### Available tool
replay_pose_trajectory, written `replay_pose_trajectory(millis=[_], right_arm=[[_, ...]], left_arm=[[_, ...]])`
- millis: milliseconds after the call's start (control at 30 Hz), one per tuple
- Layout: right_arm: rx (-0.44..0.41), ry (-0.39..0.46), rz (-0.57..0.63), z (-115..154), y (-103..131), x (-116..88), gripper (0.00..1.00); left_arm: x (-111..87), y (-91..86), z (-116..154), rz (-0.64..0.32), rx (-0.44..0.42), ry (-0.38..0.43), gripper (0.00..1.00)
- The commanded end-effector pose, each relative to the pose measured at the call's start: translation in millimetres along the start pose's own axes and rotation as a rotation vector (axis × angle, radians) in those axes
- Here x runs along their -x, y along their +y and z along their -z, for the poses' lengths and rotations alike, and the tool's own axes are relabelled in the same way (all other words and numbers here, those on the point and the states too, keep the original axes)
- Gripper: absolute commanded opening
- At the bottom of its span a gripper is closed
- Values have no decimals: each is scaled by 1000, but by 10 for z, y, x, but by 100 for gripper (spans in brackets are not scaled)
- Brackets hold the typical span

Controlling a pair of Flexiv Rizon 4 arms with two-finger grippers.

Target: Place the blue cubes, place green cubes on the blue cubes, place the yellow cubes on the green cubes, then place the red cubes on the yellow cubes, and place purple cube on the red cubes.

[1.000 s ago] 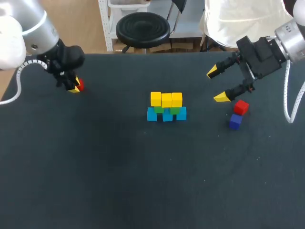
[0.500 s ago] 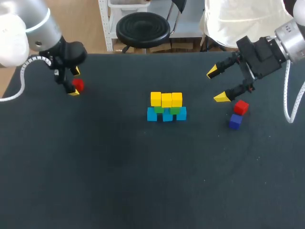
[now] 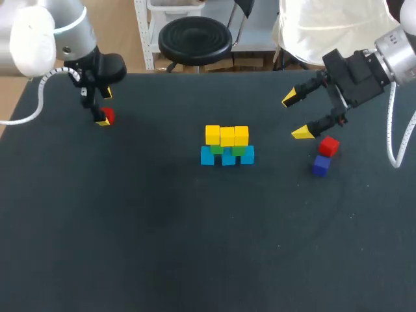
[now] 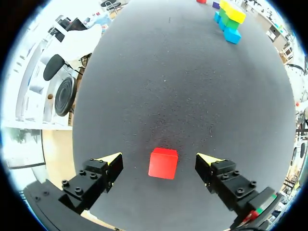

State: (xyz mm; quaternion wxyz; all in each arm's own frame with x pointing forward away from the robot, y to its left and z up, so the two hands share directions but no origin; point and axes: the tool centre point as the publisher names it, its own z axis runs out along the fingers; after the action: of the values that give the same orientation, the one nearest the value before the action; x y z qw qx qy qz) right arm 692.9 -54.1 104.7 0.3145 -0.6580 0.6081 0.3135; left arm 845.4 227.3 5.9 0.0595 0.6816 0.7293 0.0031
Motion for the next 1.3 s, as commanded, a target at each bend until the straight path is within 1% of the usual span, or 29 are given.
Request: replay_pose_trajectory(millis=[33,233,367,433,467,500,533,567,600,633,667,700,900,1033,1067,1167,1233,1300], right_arm=[[0,-2,1,-2,-2,-3,100],[0,-2,1,-2,-2,-3,100],[0,-2,1,-2,-2,-3,100],[0,-2,1,-2,-2,-3,100],[0,-2,1,-2,-2,-3,100],[0,-2,1,-2,-2,-3,100],[0,-2,1,-2,-2,-3,100],[0,-2,1,-2,-2,-3,100],[0,-2,1,-2,-2,-3,100],[0,-2,1,-2,-2,-3,100],[0,-2,1,-2,-2,-3,100],[0,-2,1,-2,-2,-3,100],[0,-2,1,-2,-2,-3,100],[0,-2,1,-2,-2,-3,100],[0,-2,1,-2,-2,-3,100],[0,-2,1,-2,-2,-3,100],[0,-2,1,-2,-2,-3,100],[0,-2,1,-2,-2,-3,100]], left_arm=[[-6,40,-48,0,-46,10,100],[-74,0,-92,12,-53,14,100],[-97,-55,-83,11,-57,3,100],[-98,-84,-85,10,-56,4,56],[-101,-96,-93,12,-58,4,62],[-107,-107,-106,11,-61,3,64],[-112,-115,-117,10,-62,3,58],[-113,-121,-123,7,-67,0,54],[-113,-131,-125,2,-68,-6,46],[-112,-136,-124,2,-68,-6,27],[-113,-141,-122,2,-68,-7,15],[-113,-151,-117,0,-67,-10,0],[-110,-227,-82,3,-61,-30,0],[-59,-352,1,-6,-53,-45,0],[-42,-389,24,-11,-47,-37,0],[30,-523,135,27,-31,-28,0],[100,-621,255,58,-15,-57,0],[167,-708,386,95,-2,-69,0]])
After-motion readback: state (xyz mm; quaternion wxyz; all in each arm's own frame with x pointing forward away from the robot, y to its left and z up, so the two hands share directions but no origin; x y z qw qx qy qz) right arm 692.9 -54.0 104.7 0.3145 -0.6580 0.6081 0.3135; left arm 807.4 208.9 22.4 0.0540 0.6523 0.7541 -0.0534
